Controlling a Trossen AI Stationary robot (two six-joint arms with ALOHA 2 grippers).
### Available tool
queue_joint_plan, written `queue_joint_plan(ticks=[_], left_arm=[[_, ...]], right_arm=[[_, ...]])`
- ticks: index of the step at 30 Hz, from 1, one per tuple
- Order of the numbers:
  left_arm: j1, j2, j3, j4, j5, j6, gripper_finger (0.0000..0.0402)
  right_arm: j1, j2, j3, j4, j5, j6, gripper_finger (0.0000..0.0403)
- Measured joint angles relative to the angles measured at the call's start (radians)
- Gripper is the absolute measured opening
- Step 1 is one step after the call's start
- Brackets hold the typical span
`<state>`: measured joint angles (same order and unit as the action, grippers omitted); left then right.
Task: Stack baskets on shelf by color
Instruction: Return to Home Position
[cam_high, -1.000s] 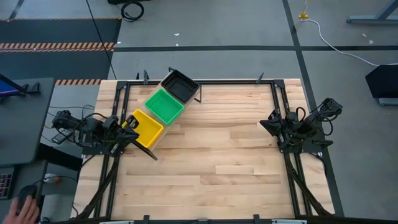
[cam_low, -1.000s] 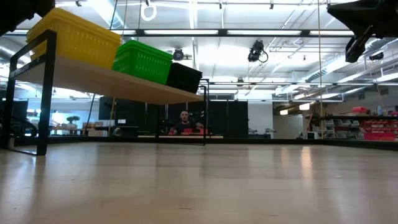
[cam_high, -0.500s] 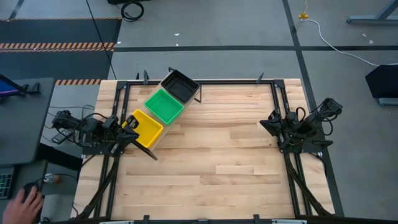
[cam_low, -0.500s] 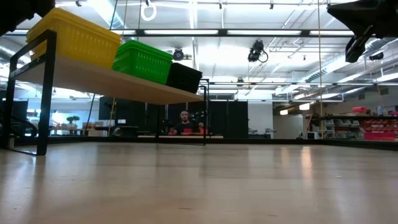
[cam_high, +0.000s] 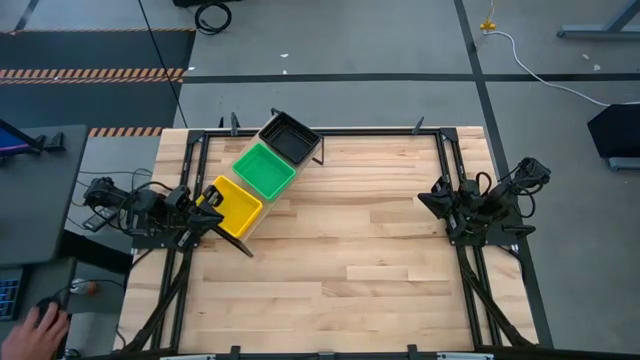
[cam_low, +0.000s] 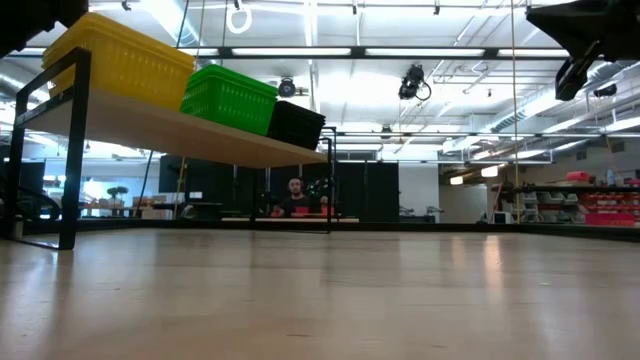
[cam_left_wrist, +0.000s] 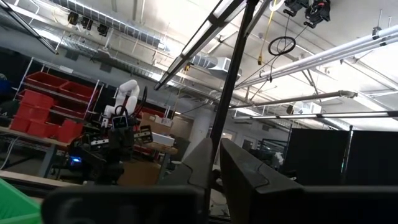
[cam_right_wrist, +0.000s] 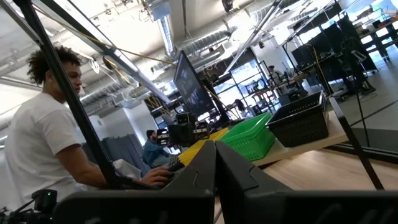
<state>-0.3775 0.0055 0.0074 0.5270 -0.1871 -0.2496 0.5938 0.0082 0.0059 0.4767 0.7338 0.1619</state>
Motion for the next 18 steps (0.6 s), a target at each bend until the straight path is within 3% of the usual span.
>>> queue_joint_plan(ticks=[18], left_arm=[[0.0, 0.0, 0.0, 0.0, 0.0, 0.0, 0.0036]], right_arm=[[0.0, 0.0, 0.0, 0.0, 0.0, 0.0, 0.0013]])
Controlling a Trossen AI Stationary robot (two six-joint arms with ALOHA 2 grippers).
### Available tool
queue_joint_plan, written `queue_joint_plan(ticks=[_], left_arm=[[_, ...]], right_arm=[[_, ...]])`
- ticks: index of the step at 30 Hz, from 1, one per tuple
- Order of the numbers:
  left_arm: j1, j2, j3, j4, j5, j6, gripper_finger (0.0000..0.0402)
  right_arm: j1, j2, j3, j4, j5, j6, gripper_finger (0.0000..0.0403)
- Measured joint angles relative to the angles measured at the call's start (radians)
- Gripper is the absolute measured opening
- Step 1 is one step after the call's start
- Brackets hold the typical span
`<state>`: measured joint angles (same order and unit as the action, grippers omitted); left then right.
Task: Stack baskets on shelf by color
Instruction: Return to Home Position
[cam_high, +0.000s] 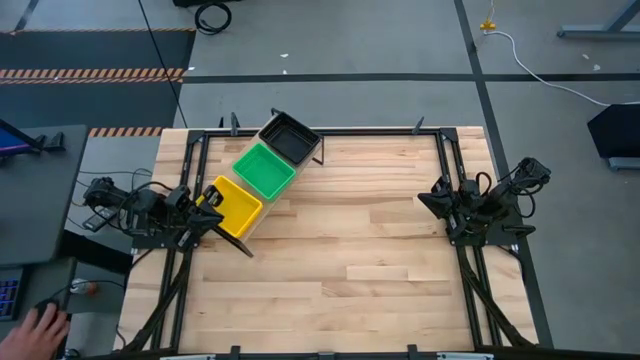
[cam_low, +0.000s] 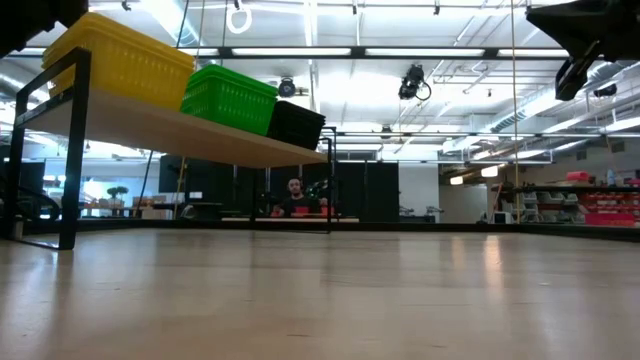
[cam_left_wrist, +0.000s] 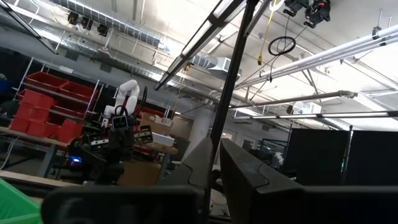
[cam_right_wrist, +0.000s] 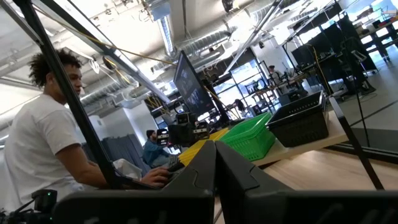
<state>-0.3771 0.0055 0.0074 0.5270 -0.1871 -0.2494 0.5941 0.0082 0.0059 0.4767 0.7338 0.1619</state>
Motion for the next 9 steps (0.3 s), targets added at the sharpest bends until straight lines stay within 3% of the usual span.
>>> queue_joint_plan(ticks=[9], left_arm=[[0.0, 0.0, 0.0, 0.0, 0.0, -0.001, 0.0042]], right_arm=[[0.0, 0.0, 0.0, 0.0, 0.0, 0.0, 0.0012]])
